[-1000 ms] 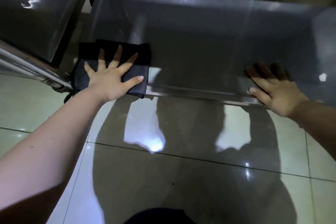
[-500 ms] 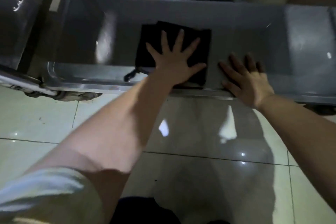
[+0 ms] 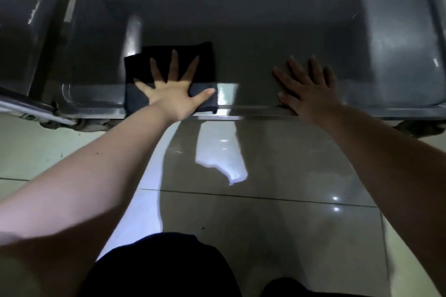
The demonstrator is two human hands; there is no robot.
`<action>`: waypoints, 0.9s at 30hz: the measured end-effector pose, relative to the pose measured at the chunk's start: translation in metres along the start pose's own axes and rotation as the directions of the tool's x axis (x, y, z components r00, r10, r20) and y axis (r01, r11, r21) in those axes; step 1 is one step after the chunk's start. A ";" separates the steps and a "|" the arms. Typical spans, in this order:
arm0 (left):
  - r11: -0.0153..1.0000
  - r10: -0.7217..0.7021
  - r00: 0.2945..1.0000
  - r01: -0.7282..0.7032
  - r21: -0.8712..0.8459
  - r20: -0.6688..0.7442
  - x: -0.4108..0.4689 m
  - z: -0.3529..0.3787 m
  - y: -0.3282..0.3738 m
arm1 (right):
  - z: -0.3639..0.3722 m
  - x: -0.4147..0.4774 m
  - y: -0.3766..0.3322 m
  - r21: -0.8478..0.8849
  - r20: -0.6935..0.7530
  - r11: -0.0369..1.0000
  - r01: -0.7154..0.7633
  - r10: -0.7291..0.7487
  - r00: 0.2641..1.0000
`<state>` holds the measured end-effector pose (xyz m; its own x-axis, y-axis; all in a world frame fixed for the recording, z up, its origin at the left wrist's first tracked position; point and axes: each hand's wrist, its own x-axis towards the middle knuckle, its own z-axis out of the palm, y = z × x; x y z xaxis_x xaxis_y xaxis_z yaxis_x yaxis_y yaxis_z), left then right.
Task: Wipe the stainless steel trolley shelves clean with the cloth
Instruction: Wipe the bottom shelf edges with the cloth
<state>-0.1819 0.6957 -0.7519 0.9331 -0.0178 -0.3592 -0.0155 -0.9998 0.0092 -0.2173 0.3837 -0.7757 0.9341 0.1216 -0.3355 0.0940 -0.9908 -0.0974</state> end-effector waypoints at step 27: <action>0.952 0.299 0.945 -0.305 -0.035 -0.133 0.006 0.009 0.185 | -0.022 -0.036 0.121 0.068 0.043 0.970 -0.232 0.229 0.972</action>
<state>-0.1827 0.5107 -0.7604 0.9249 -0.3149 -0.2129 -0.2872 -0.9459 0.1512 -0.2320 0.2578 -0.7552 0.9150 -0.1060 -0.3893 -0.1483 -0.9857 -0.0801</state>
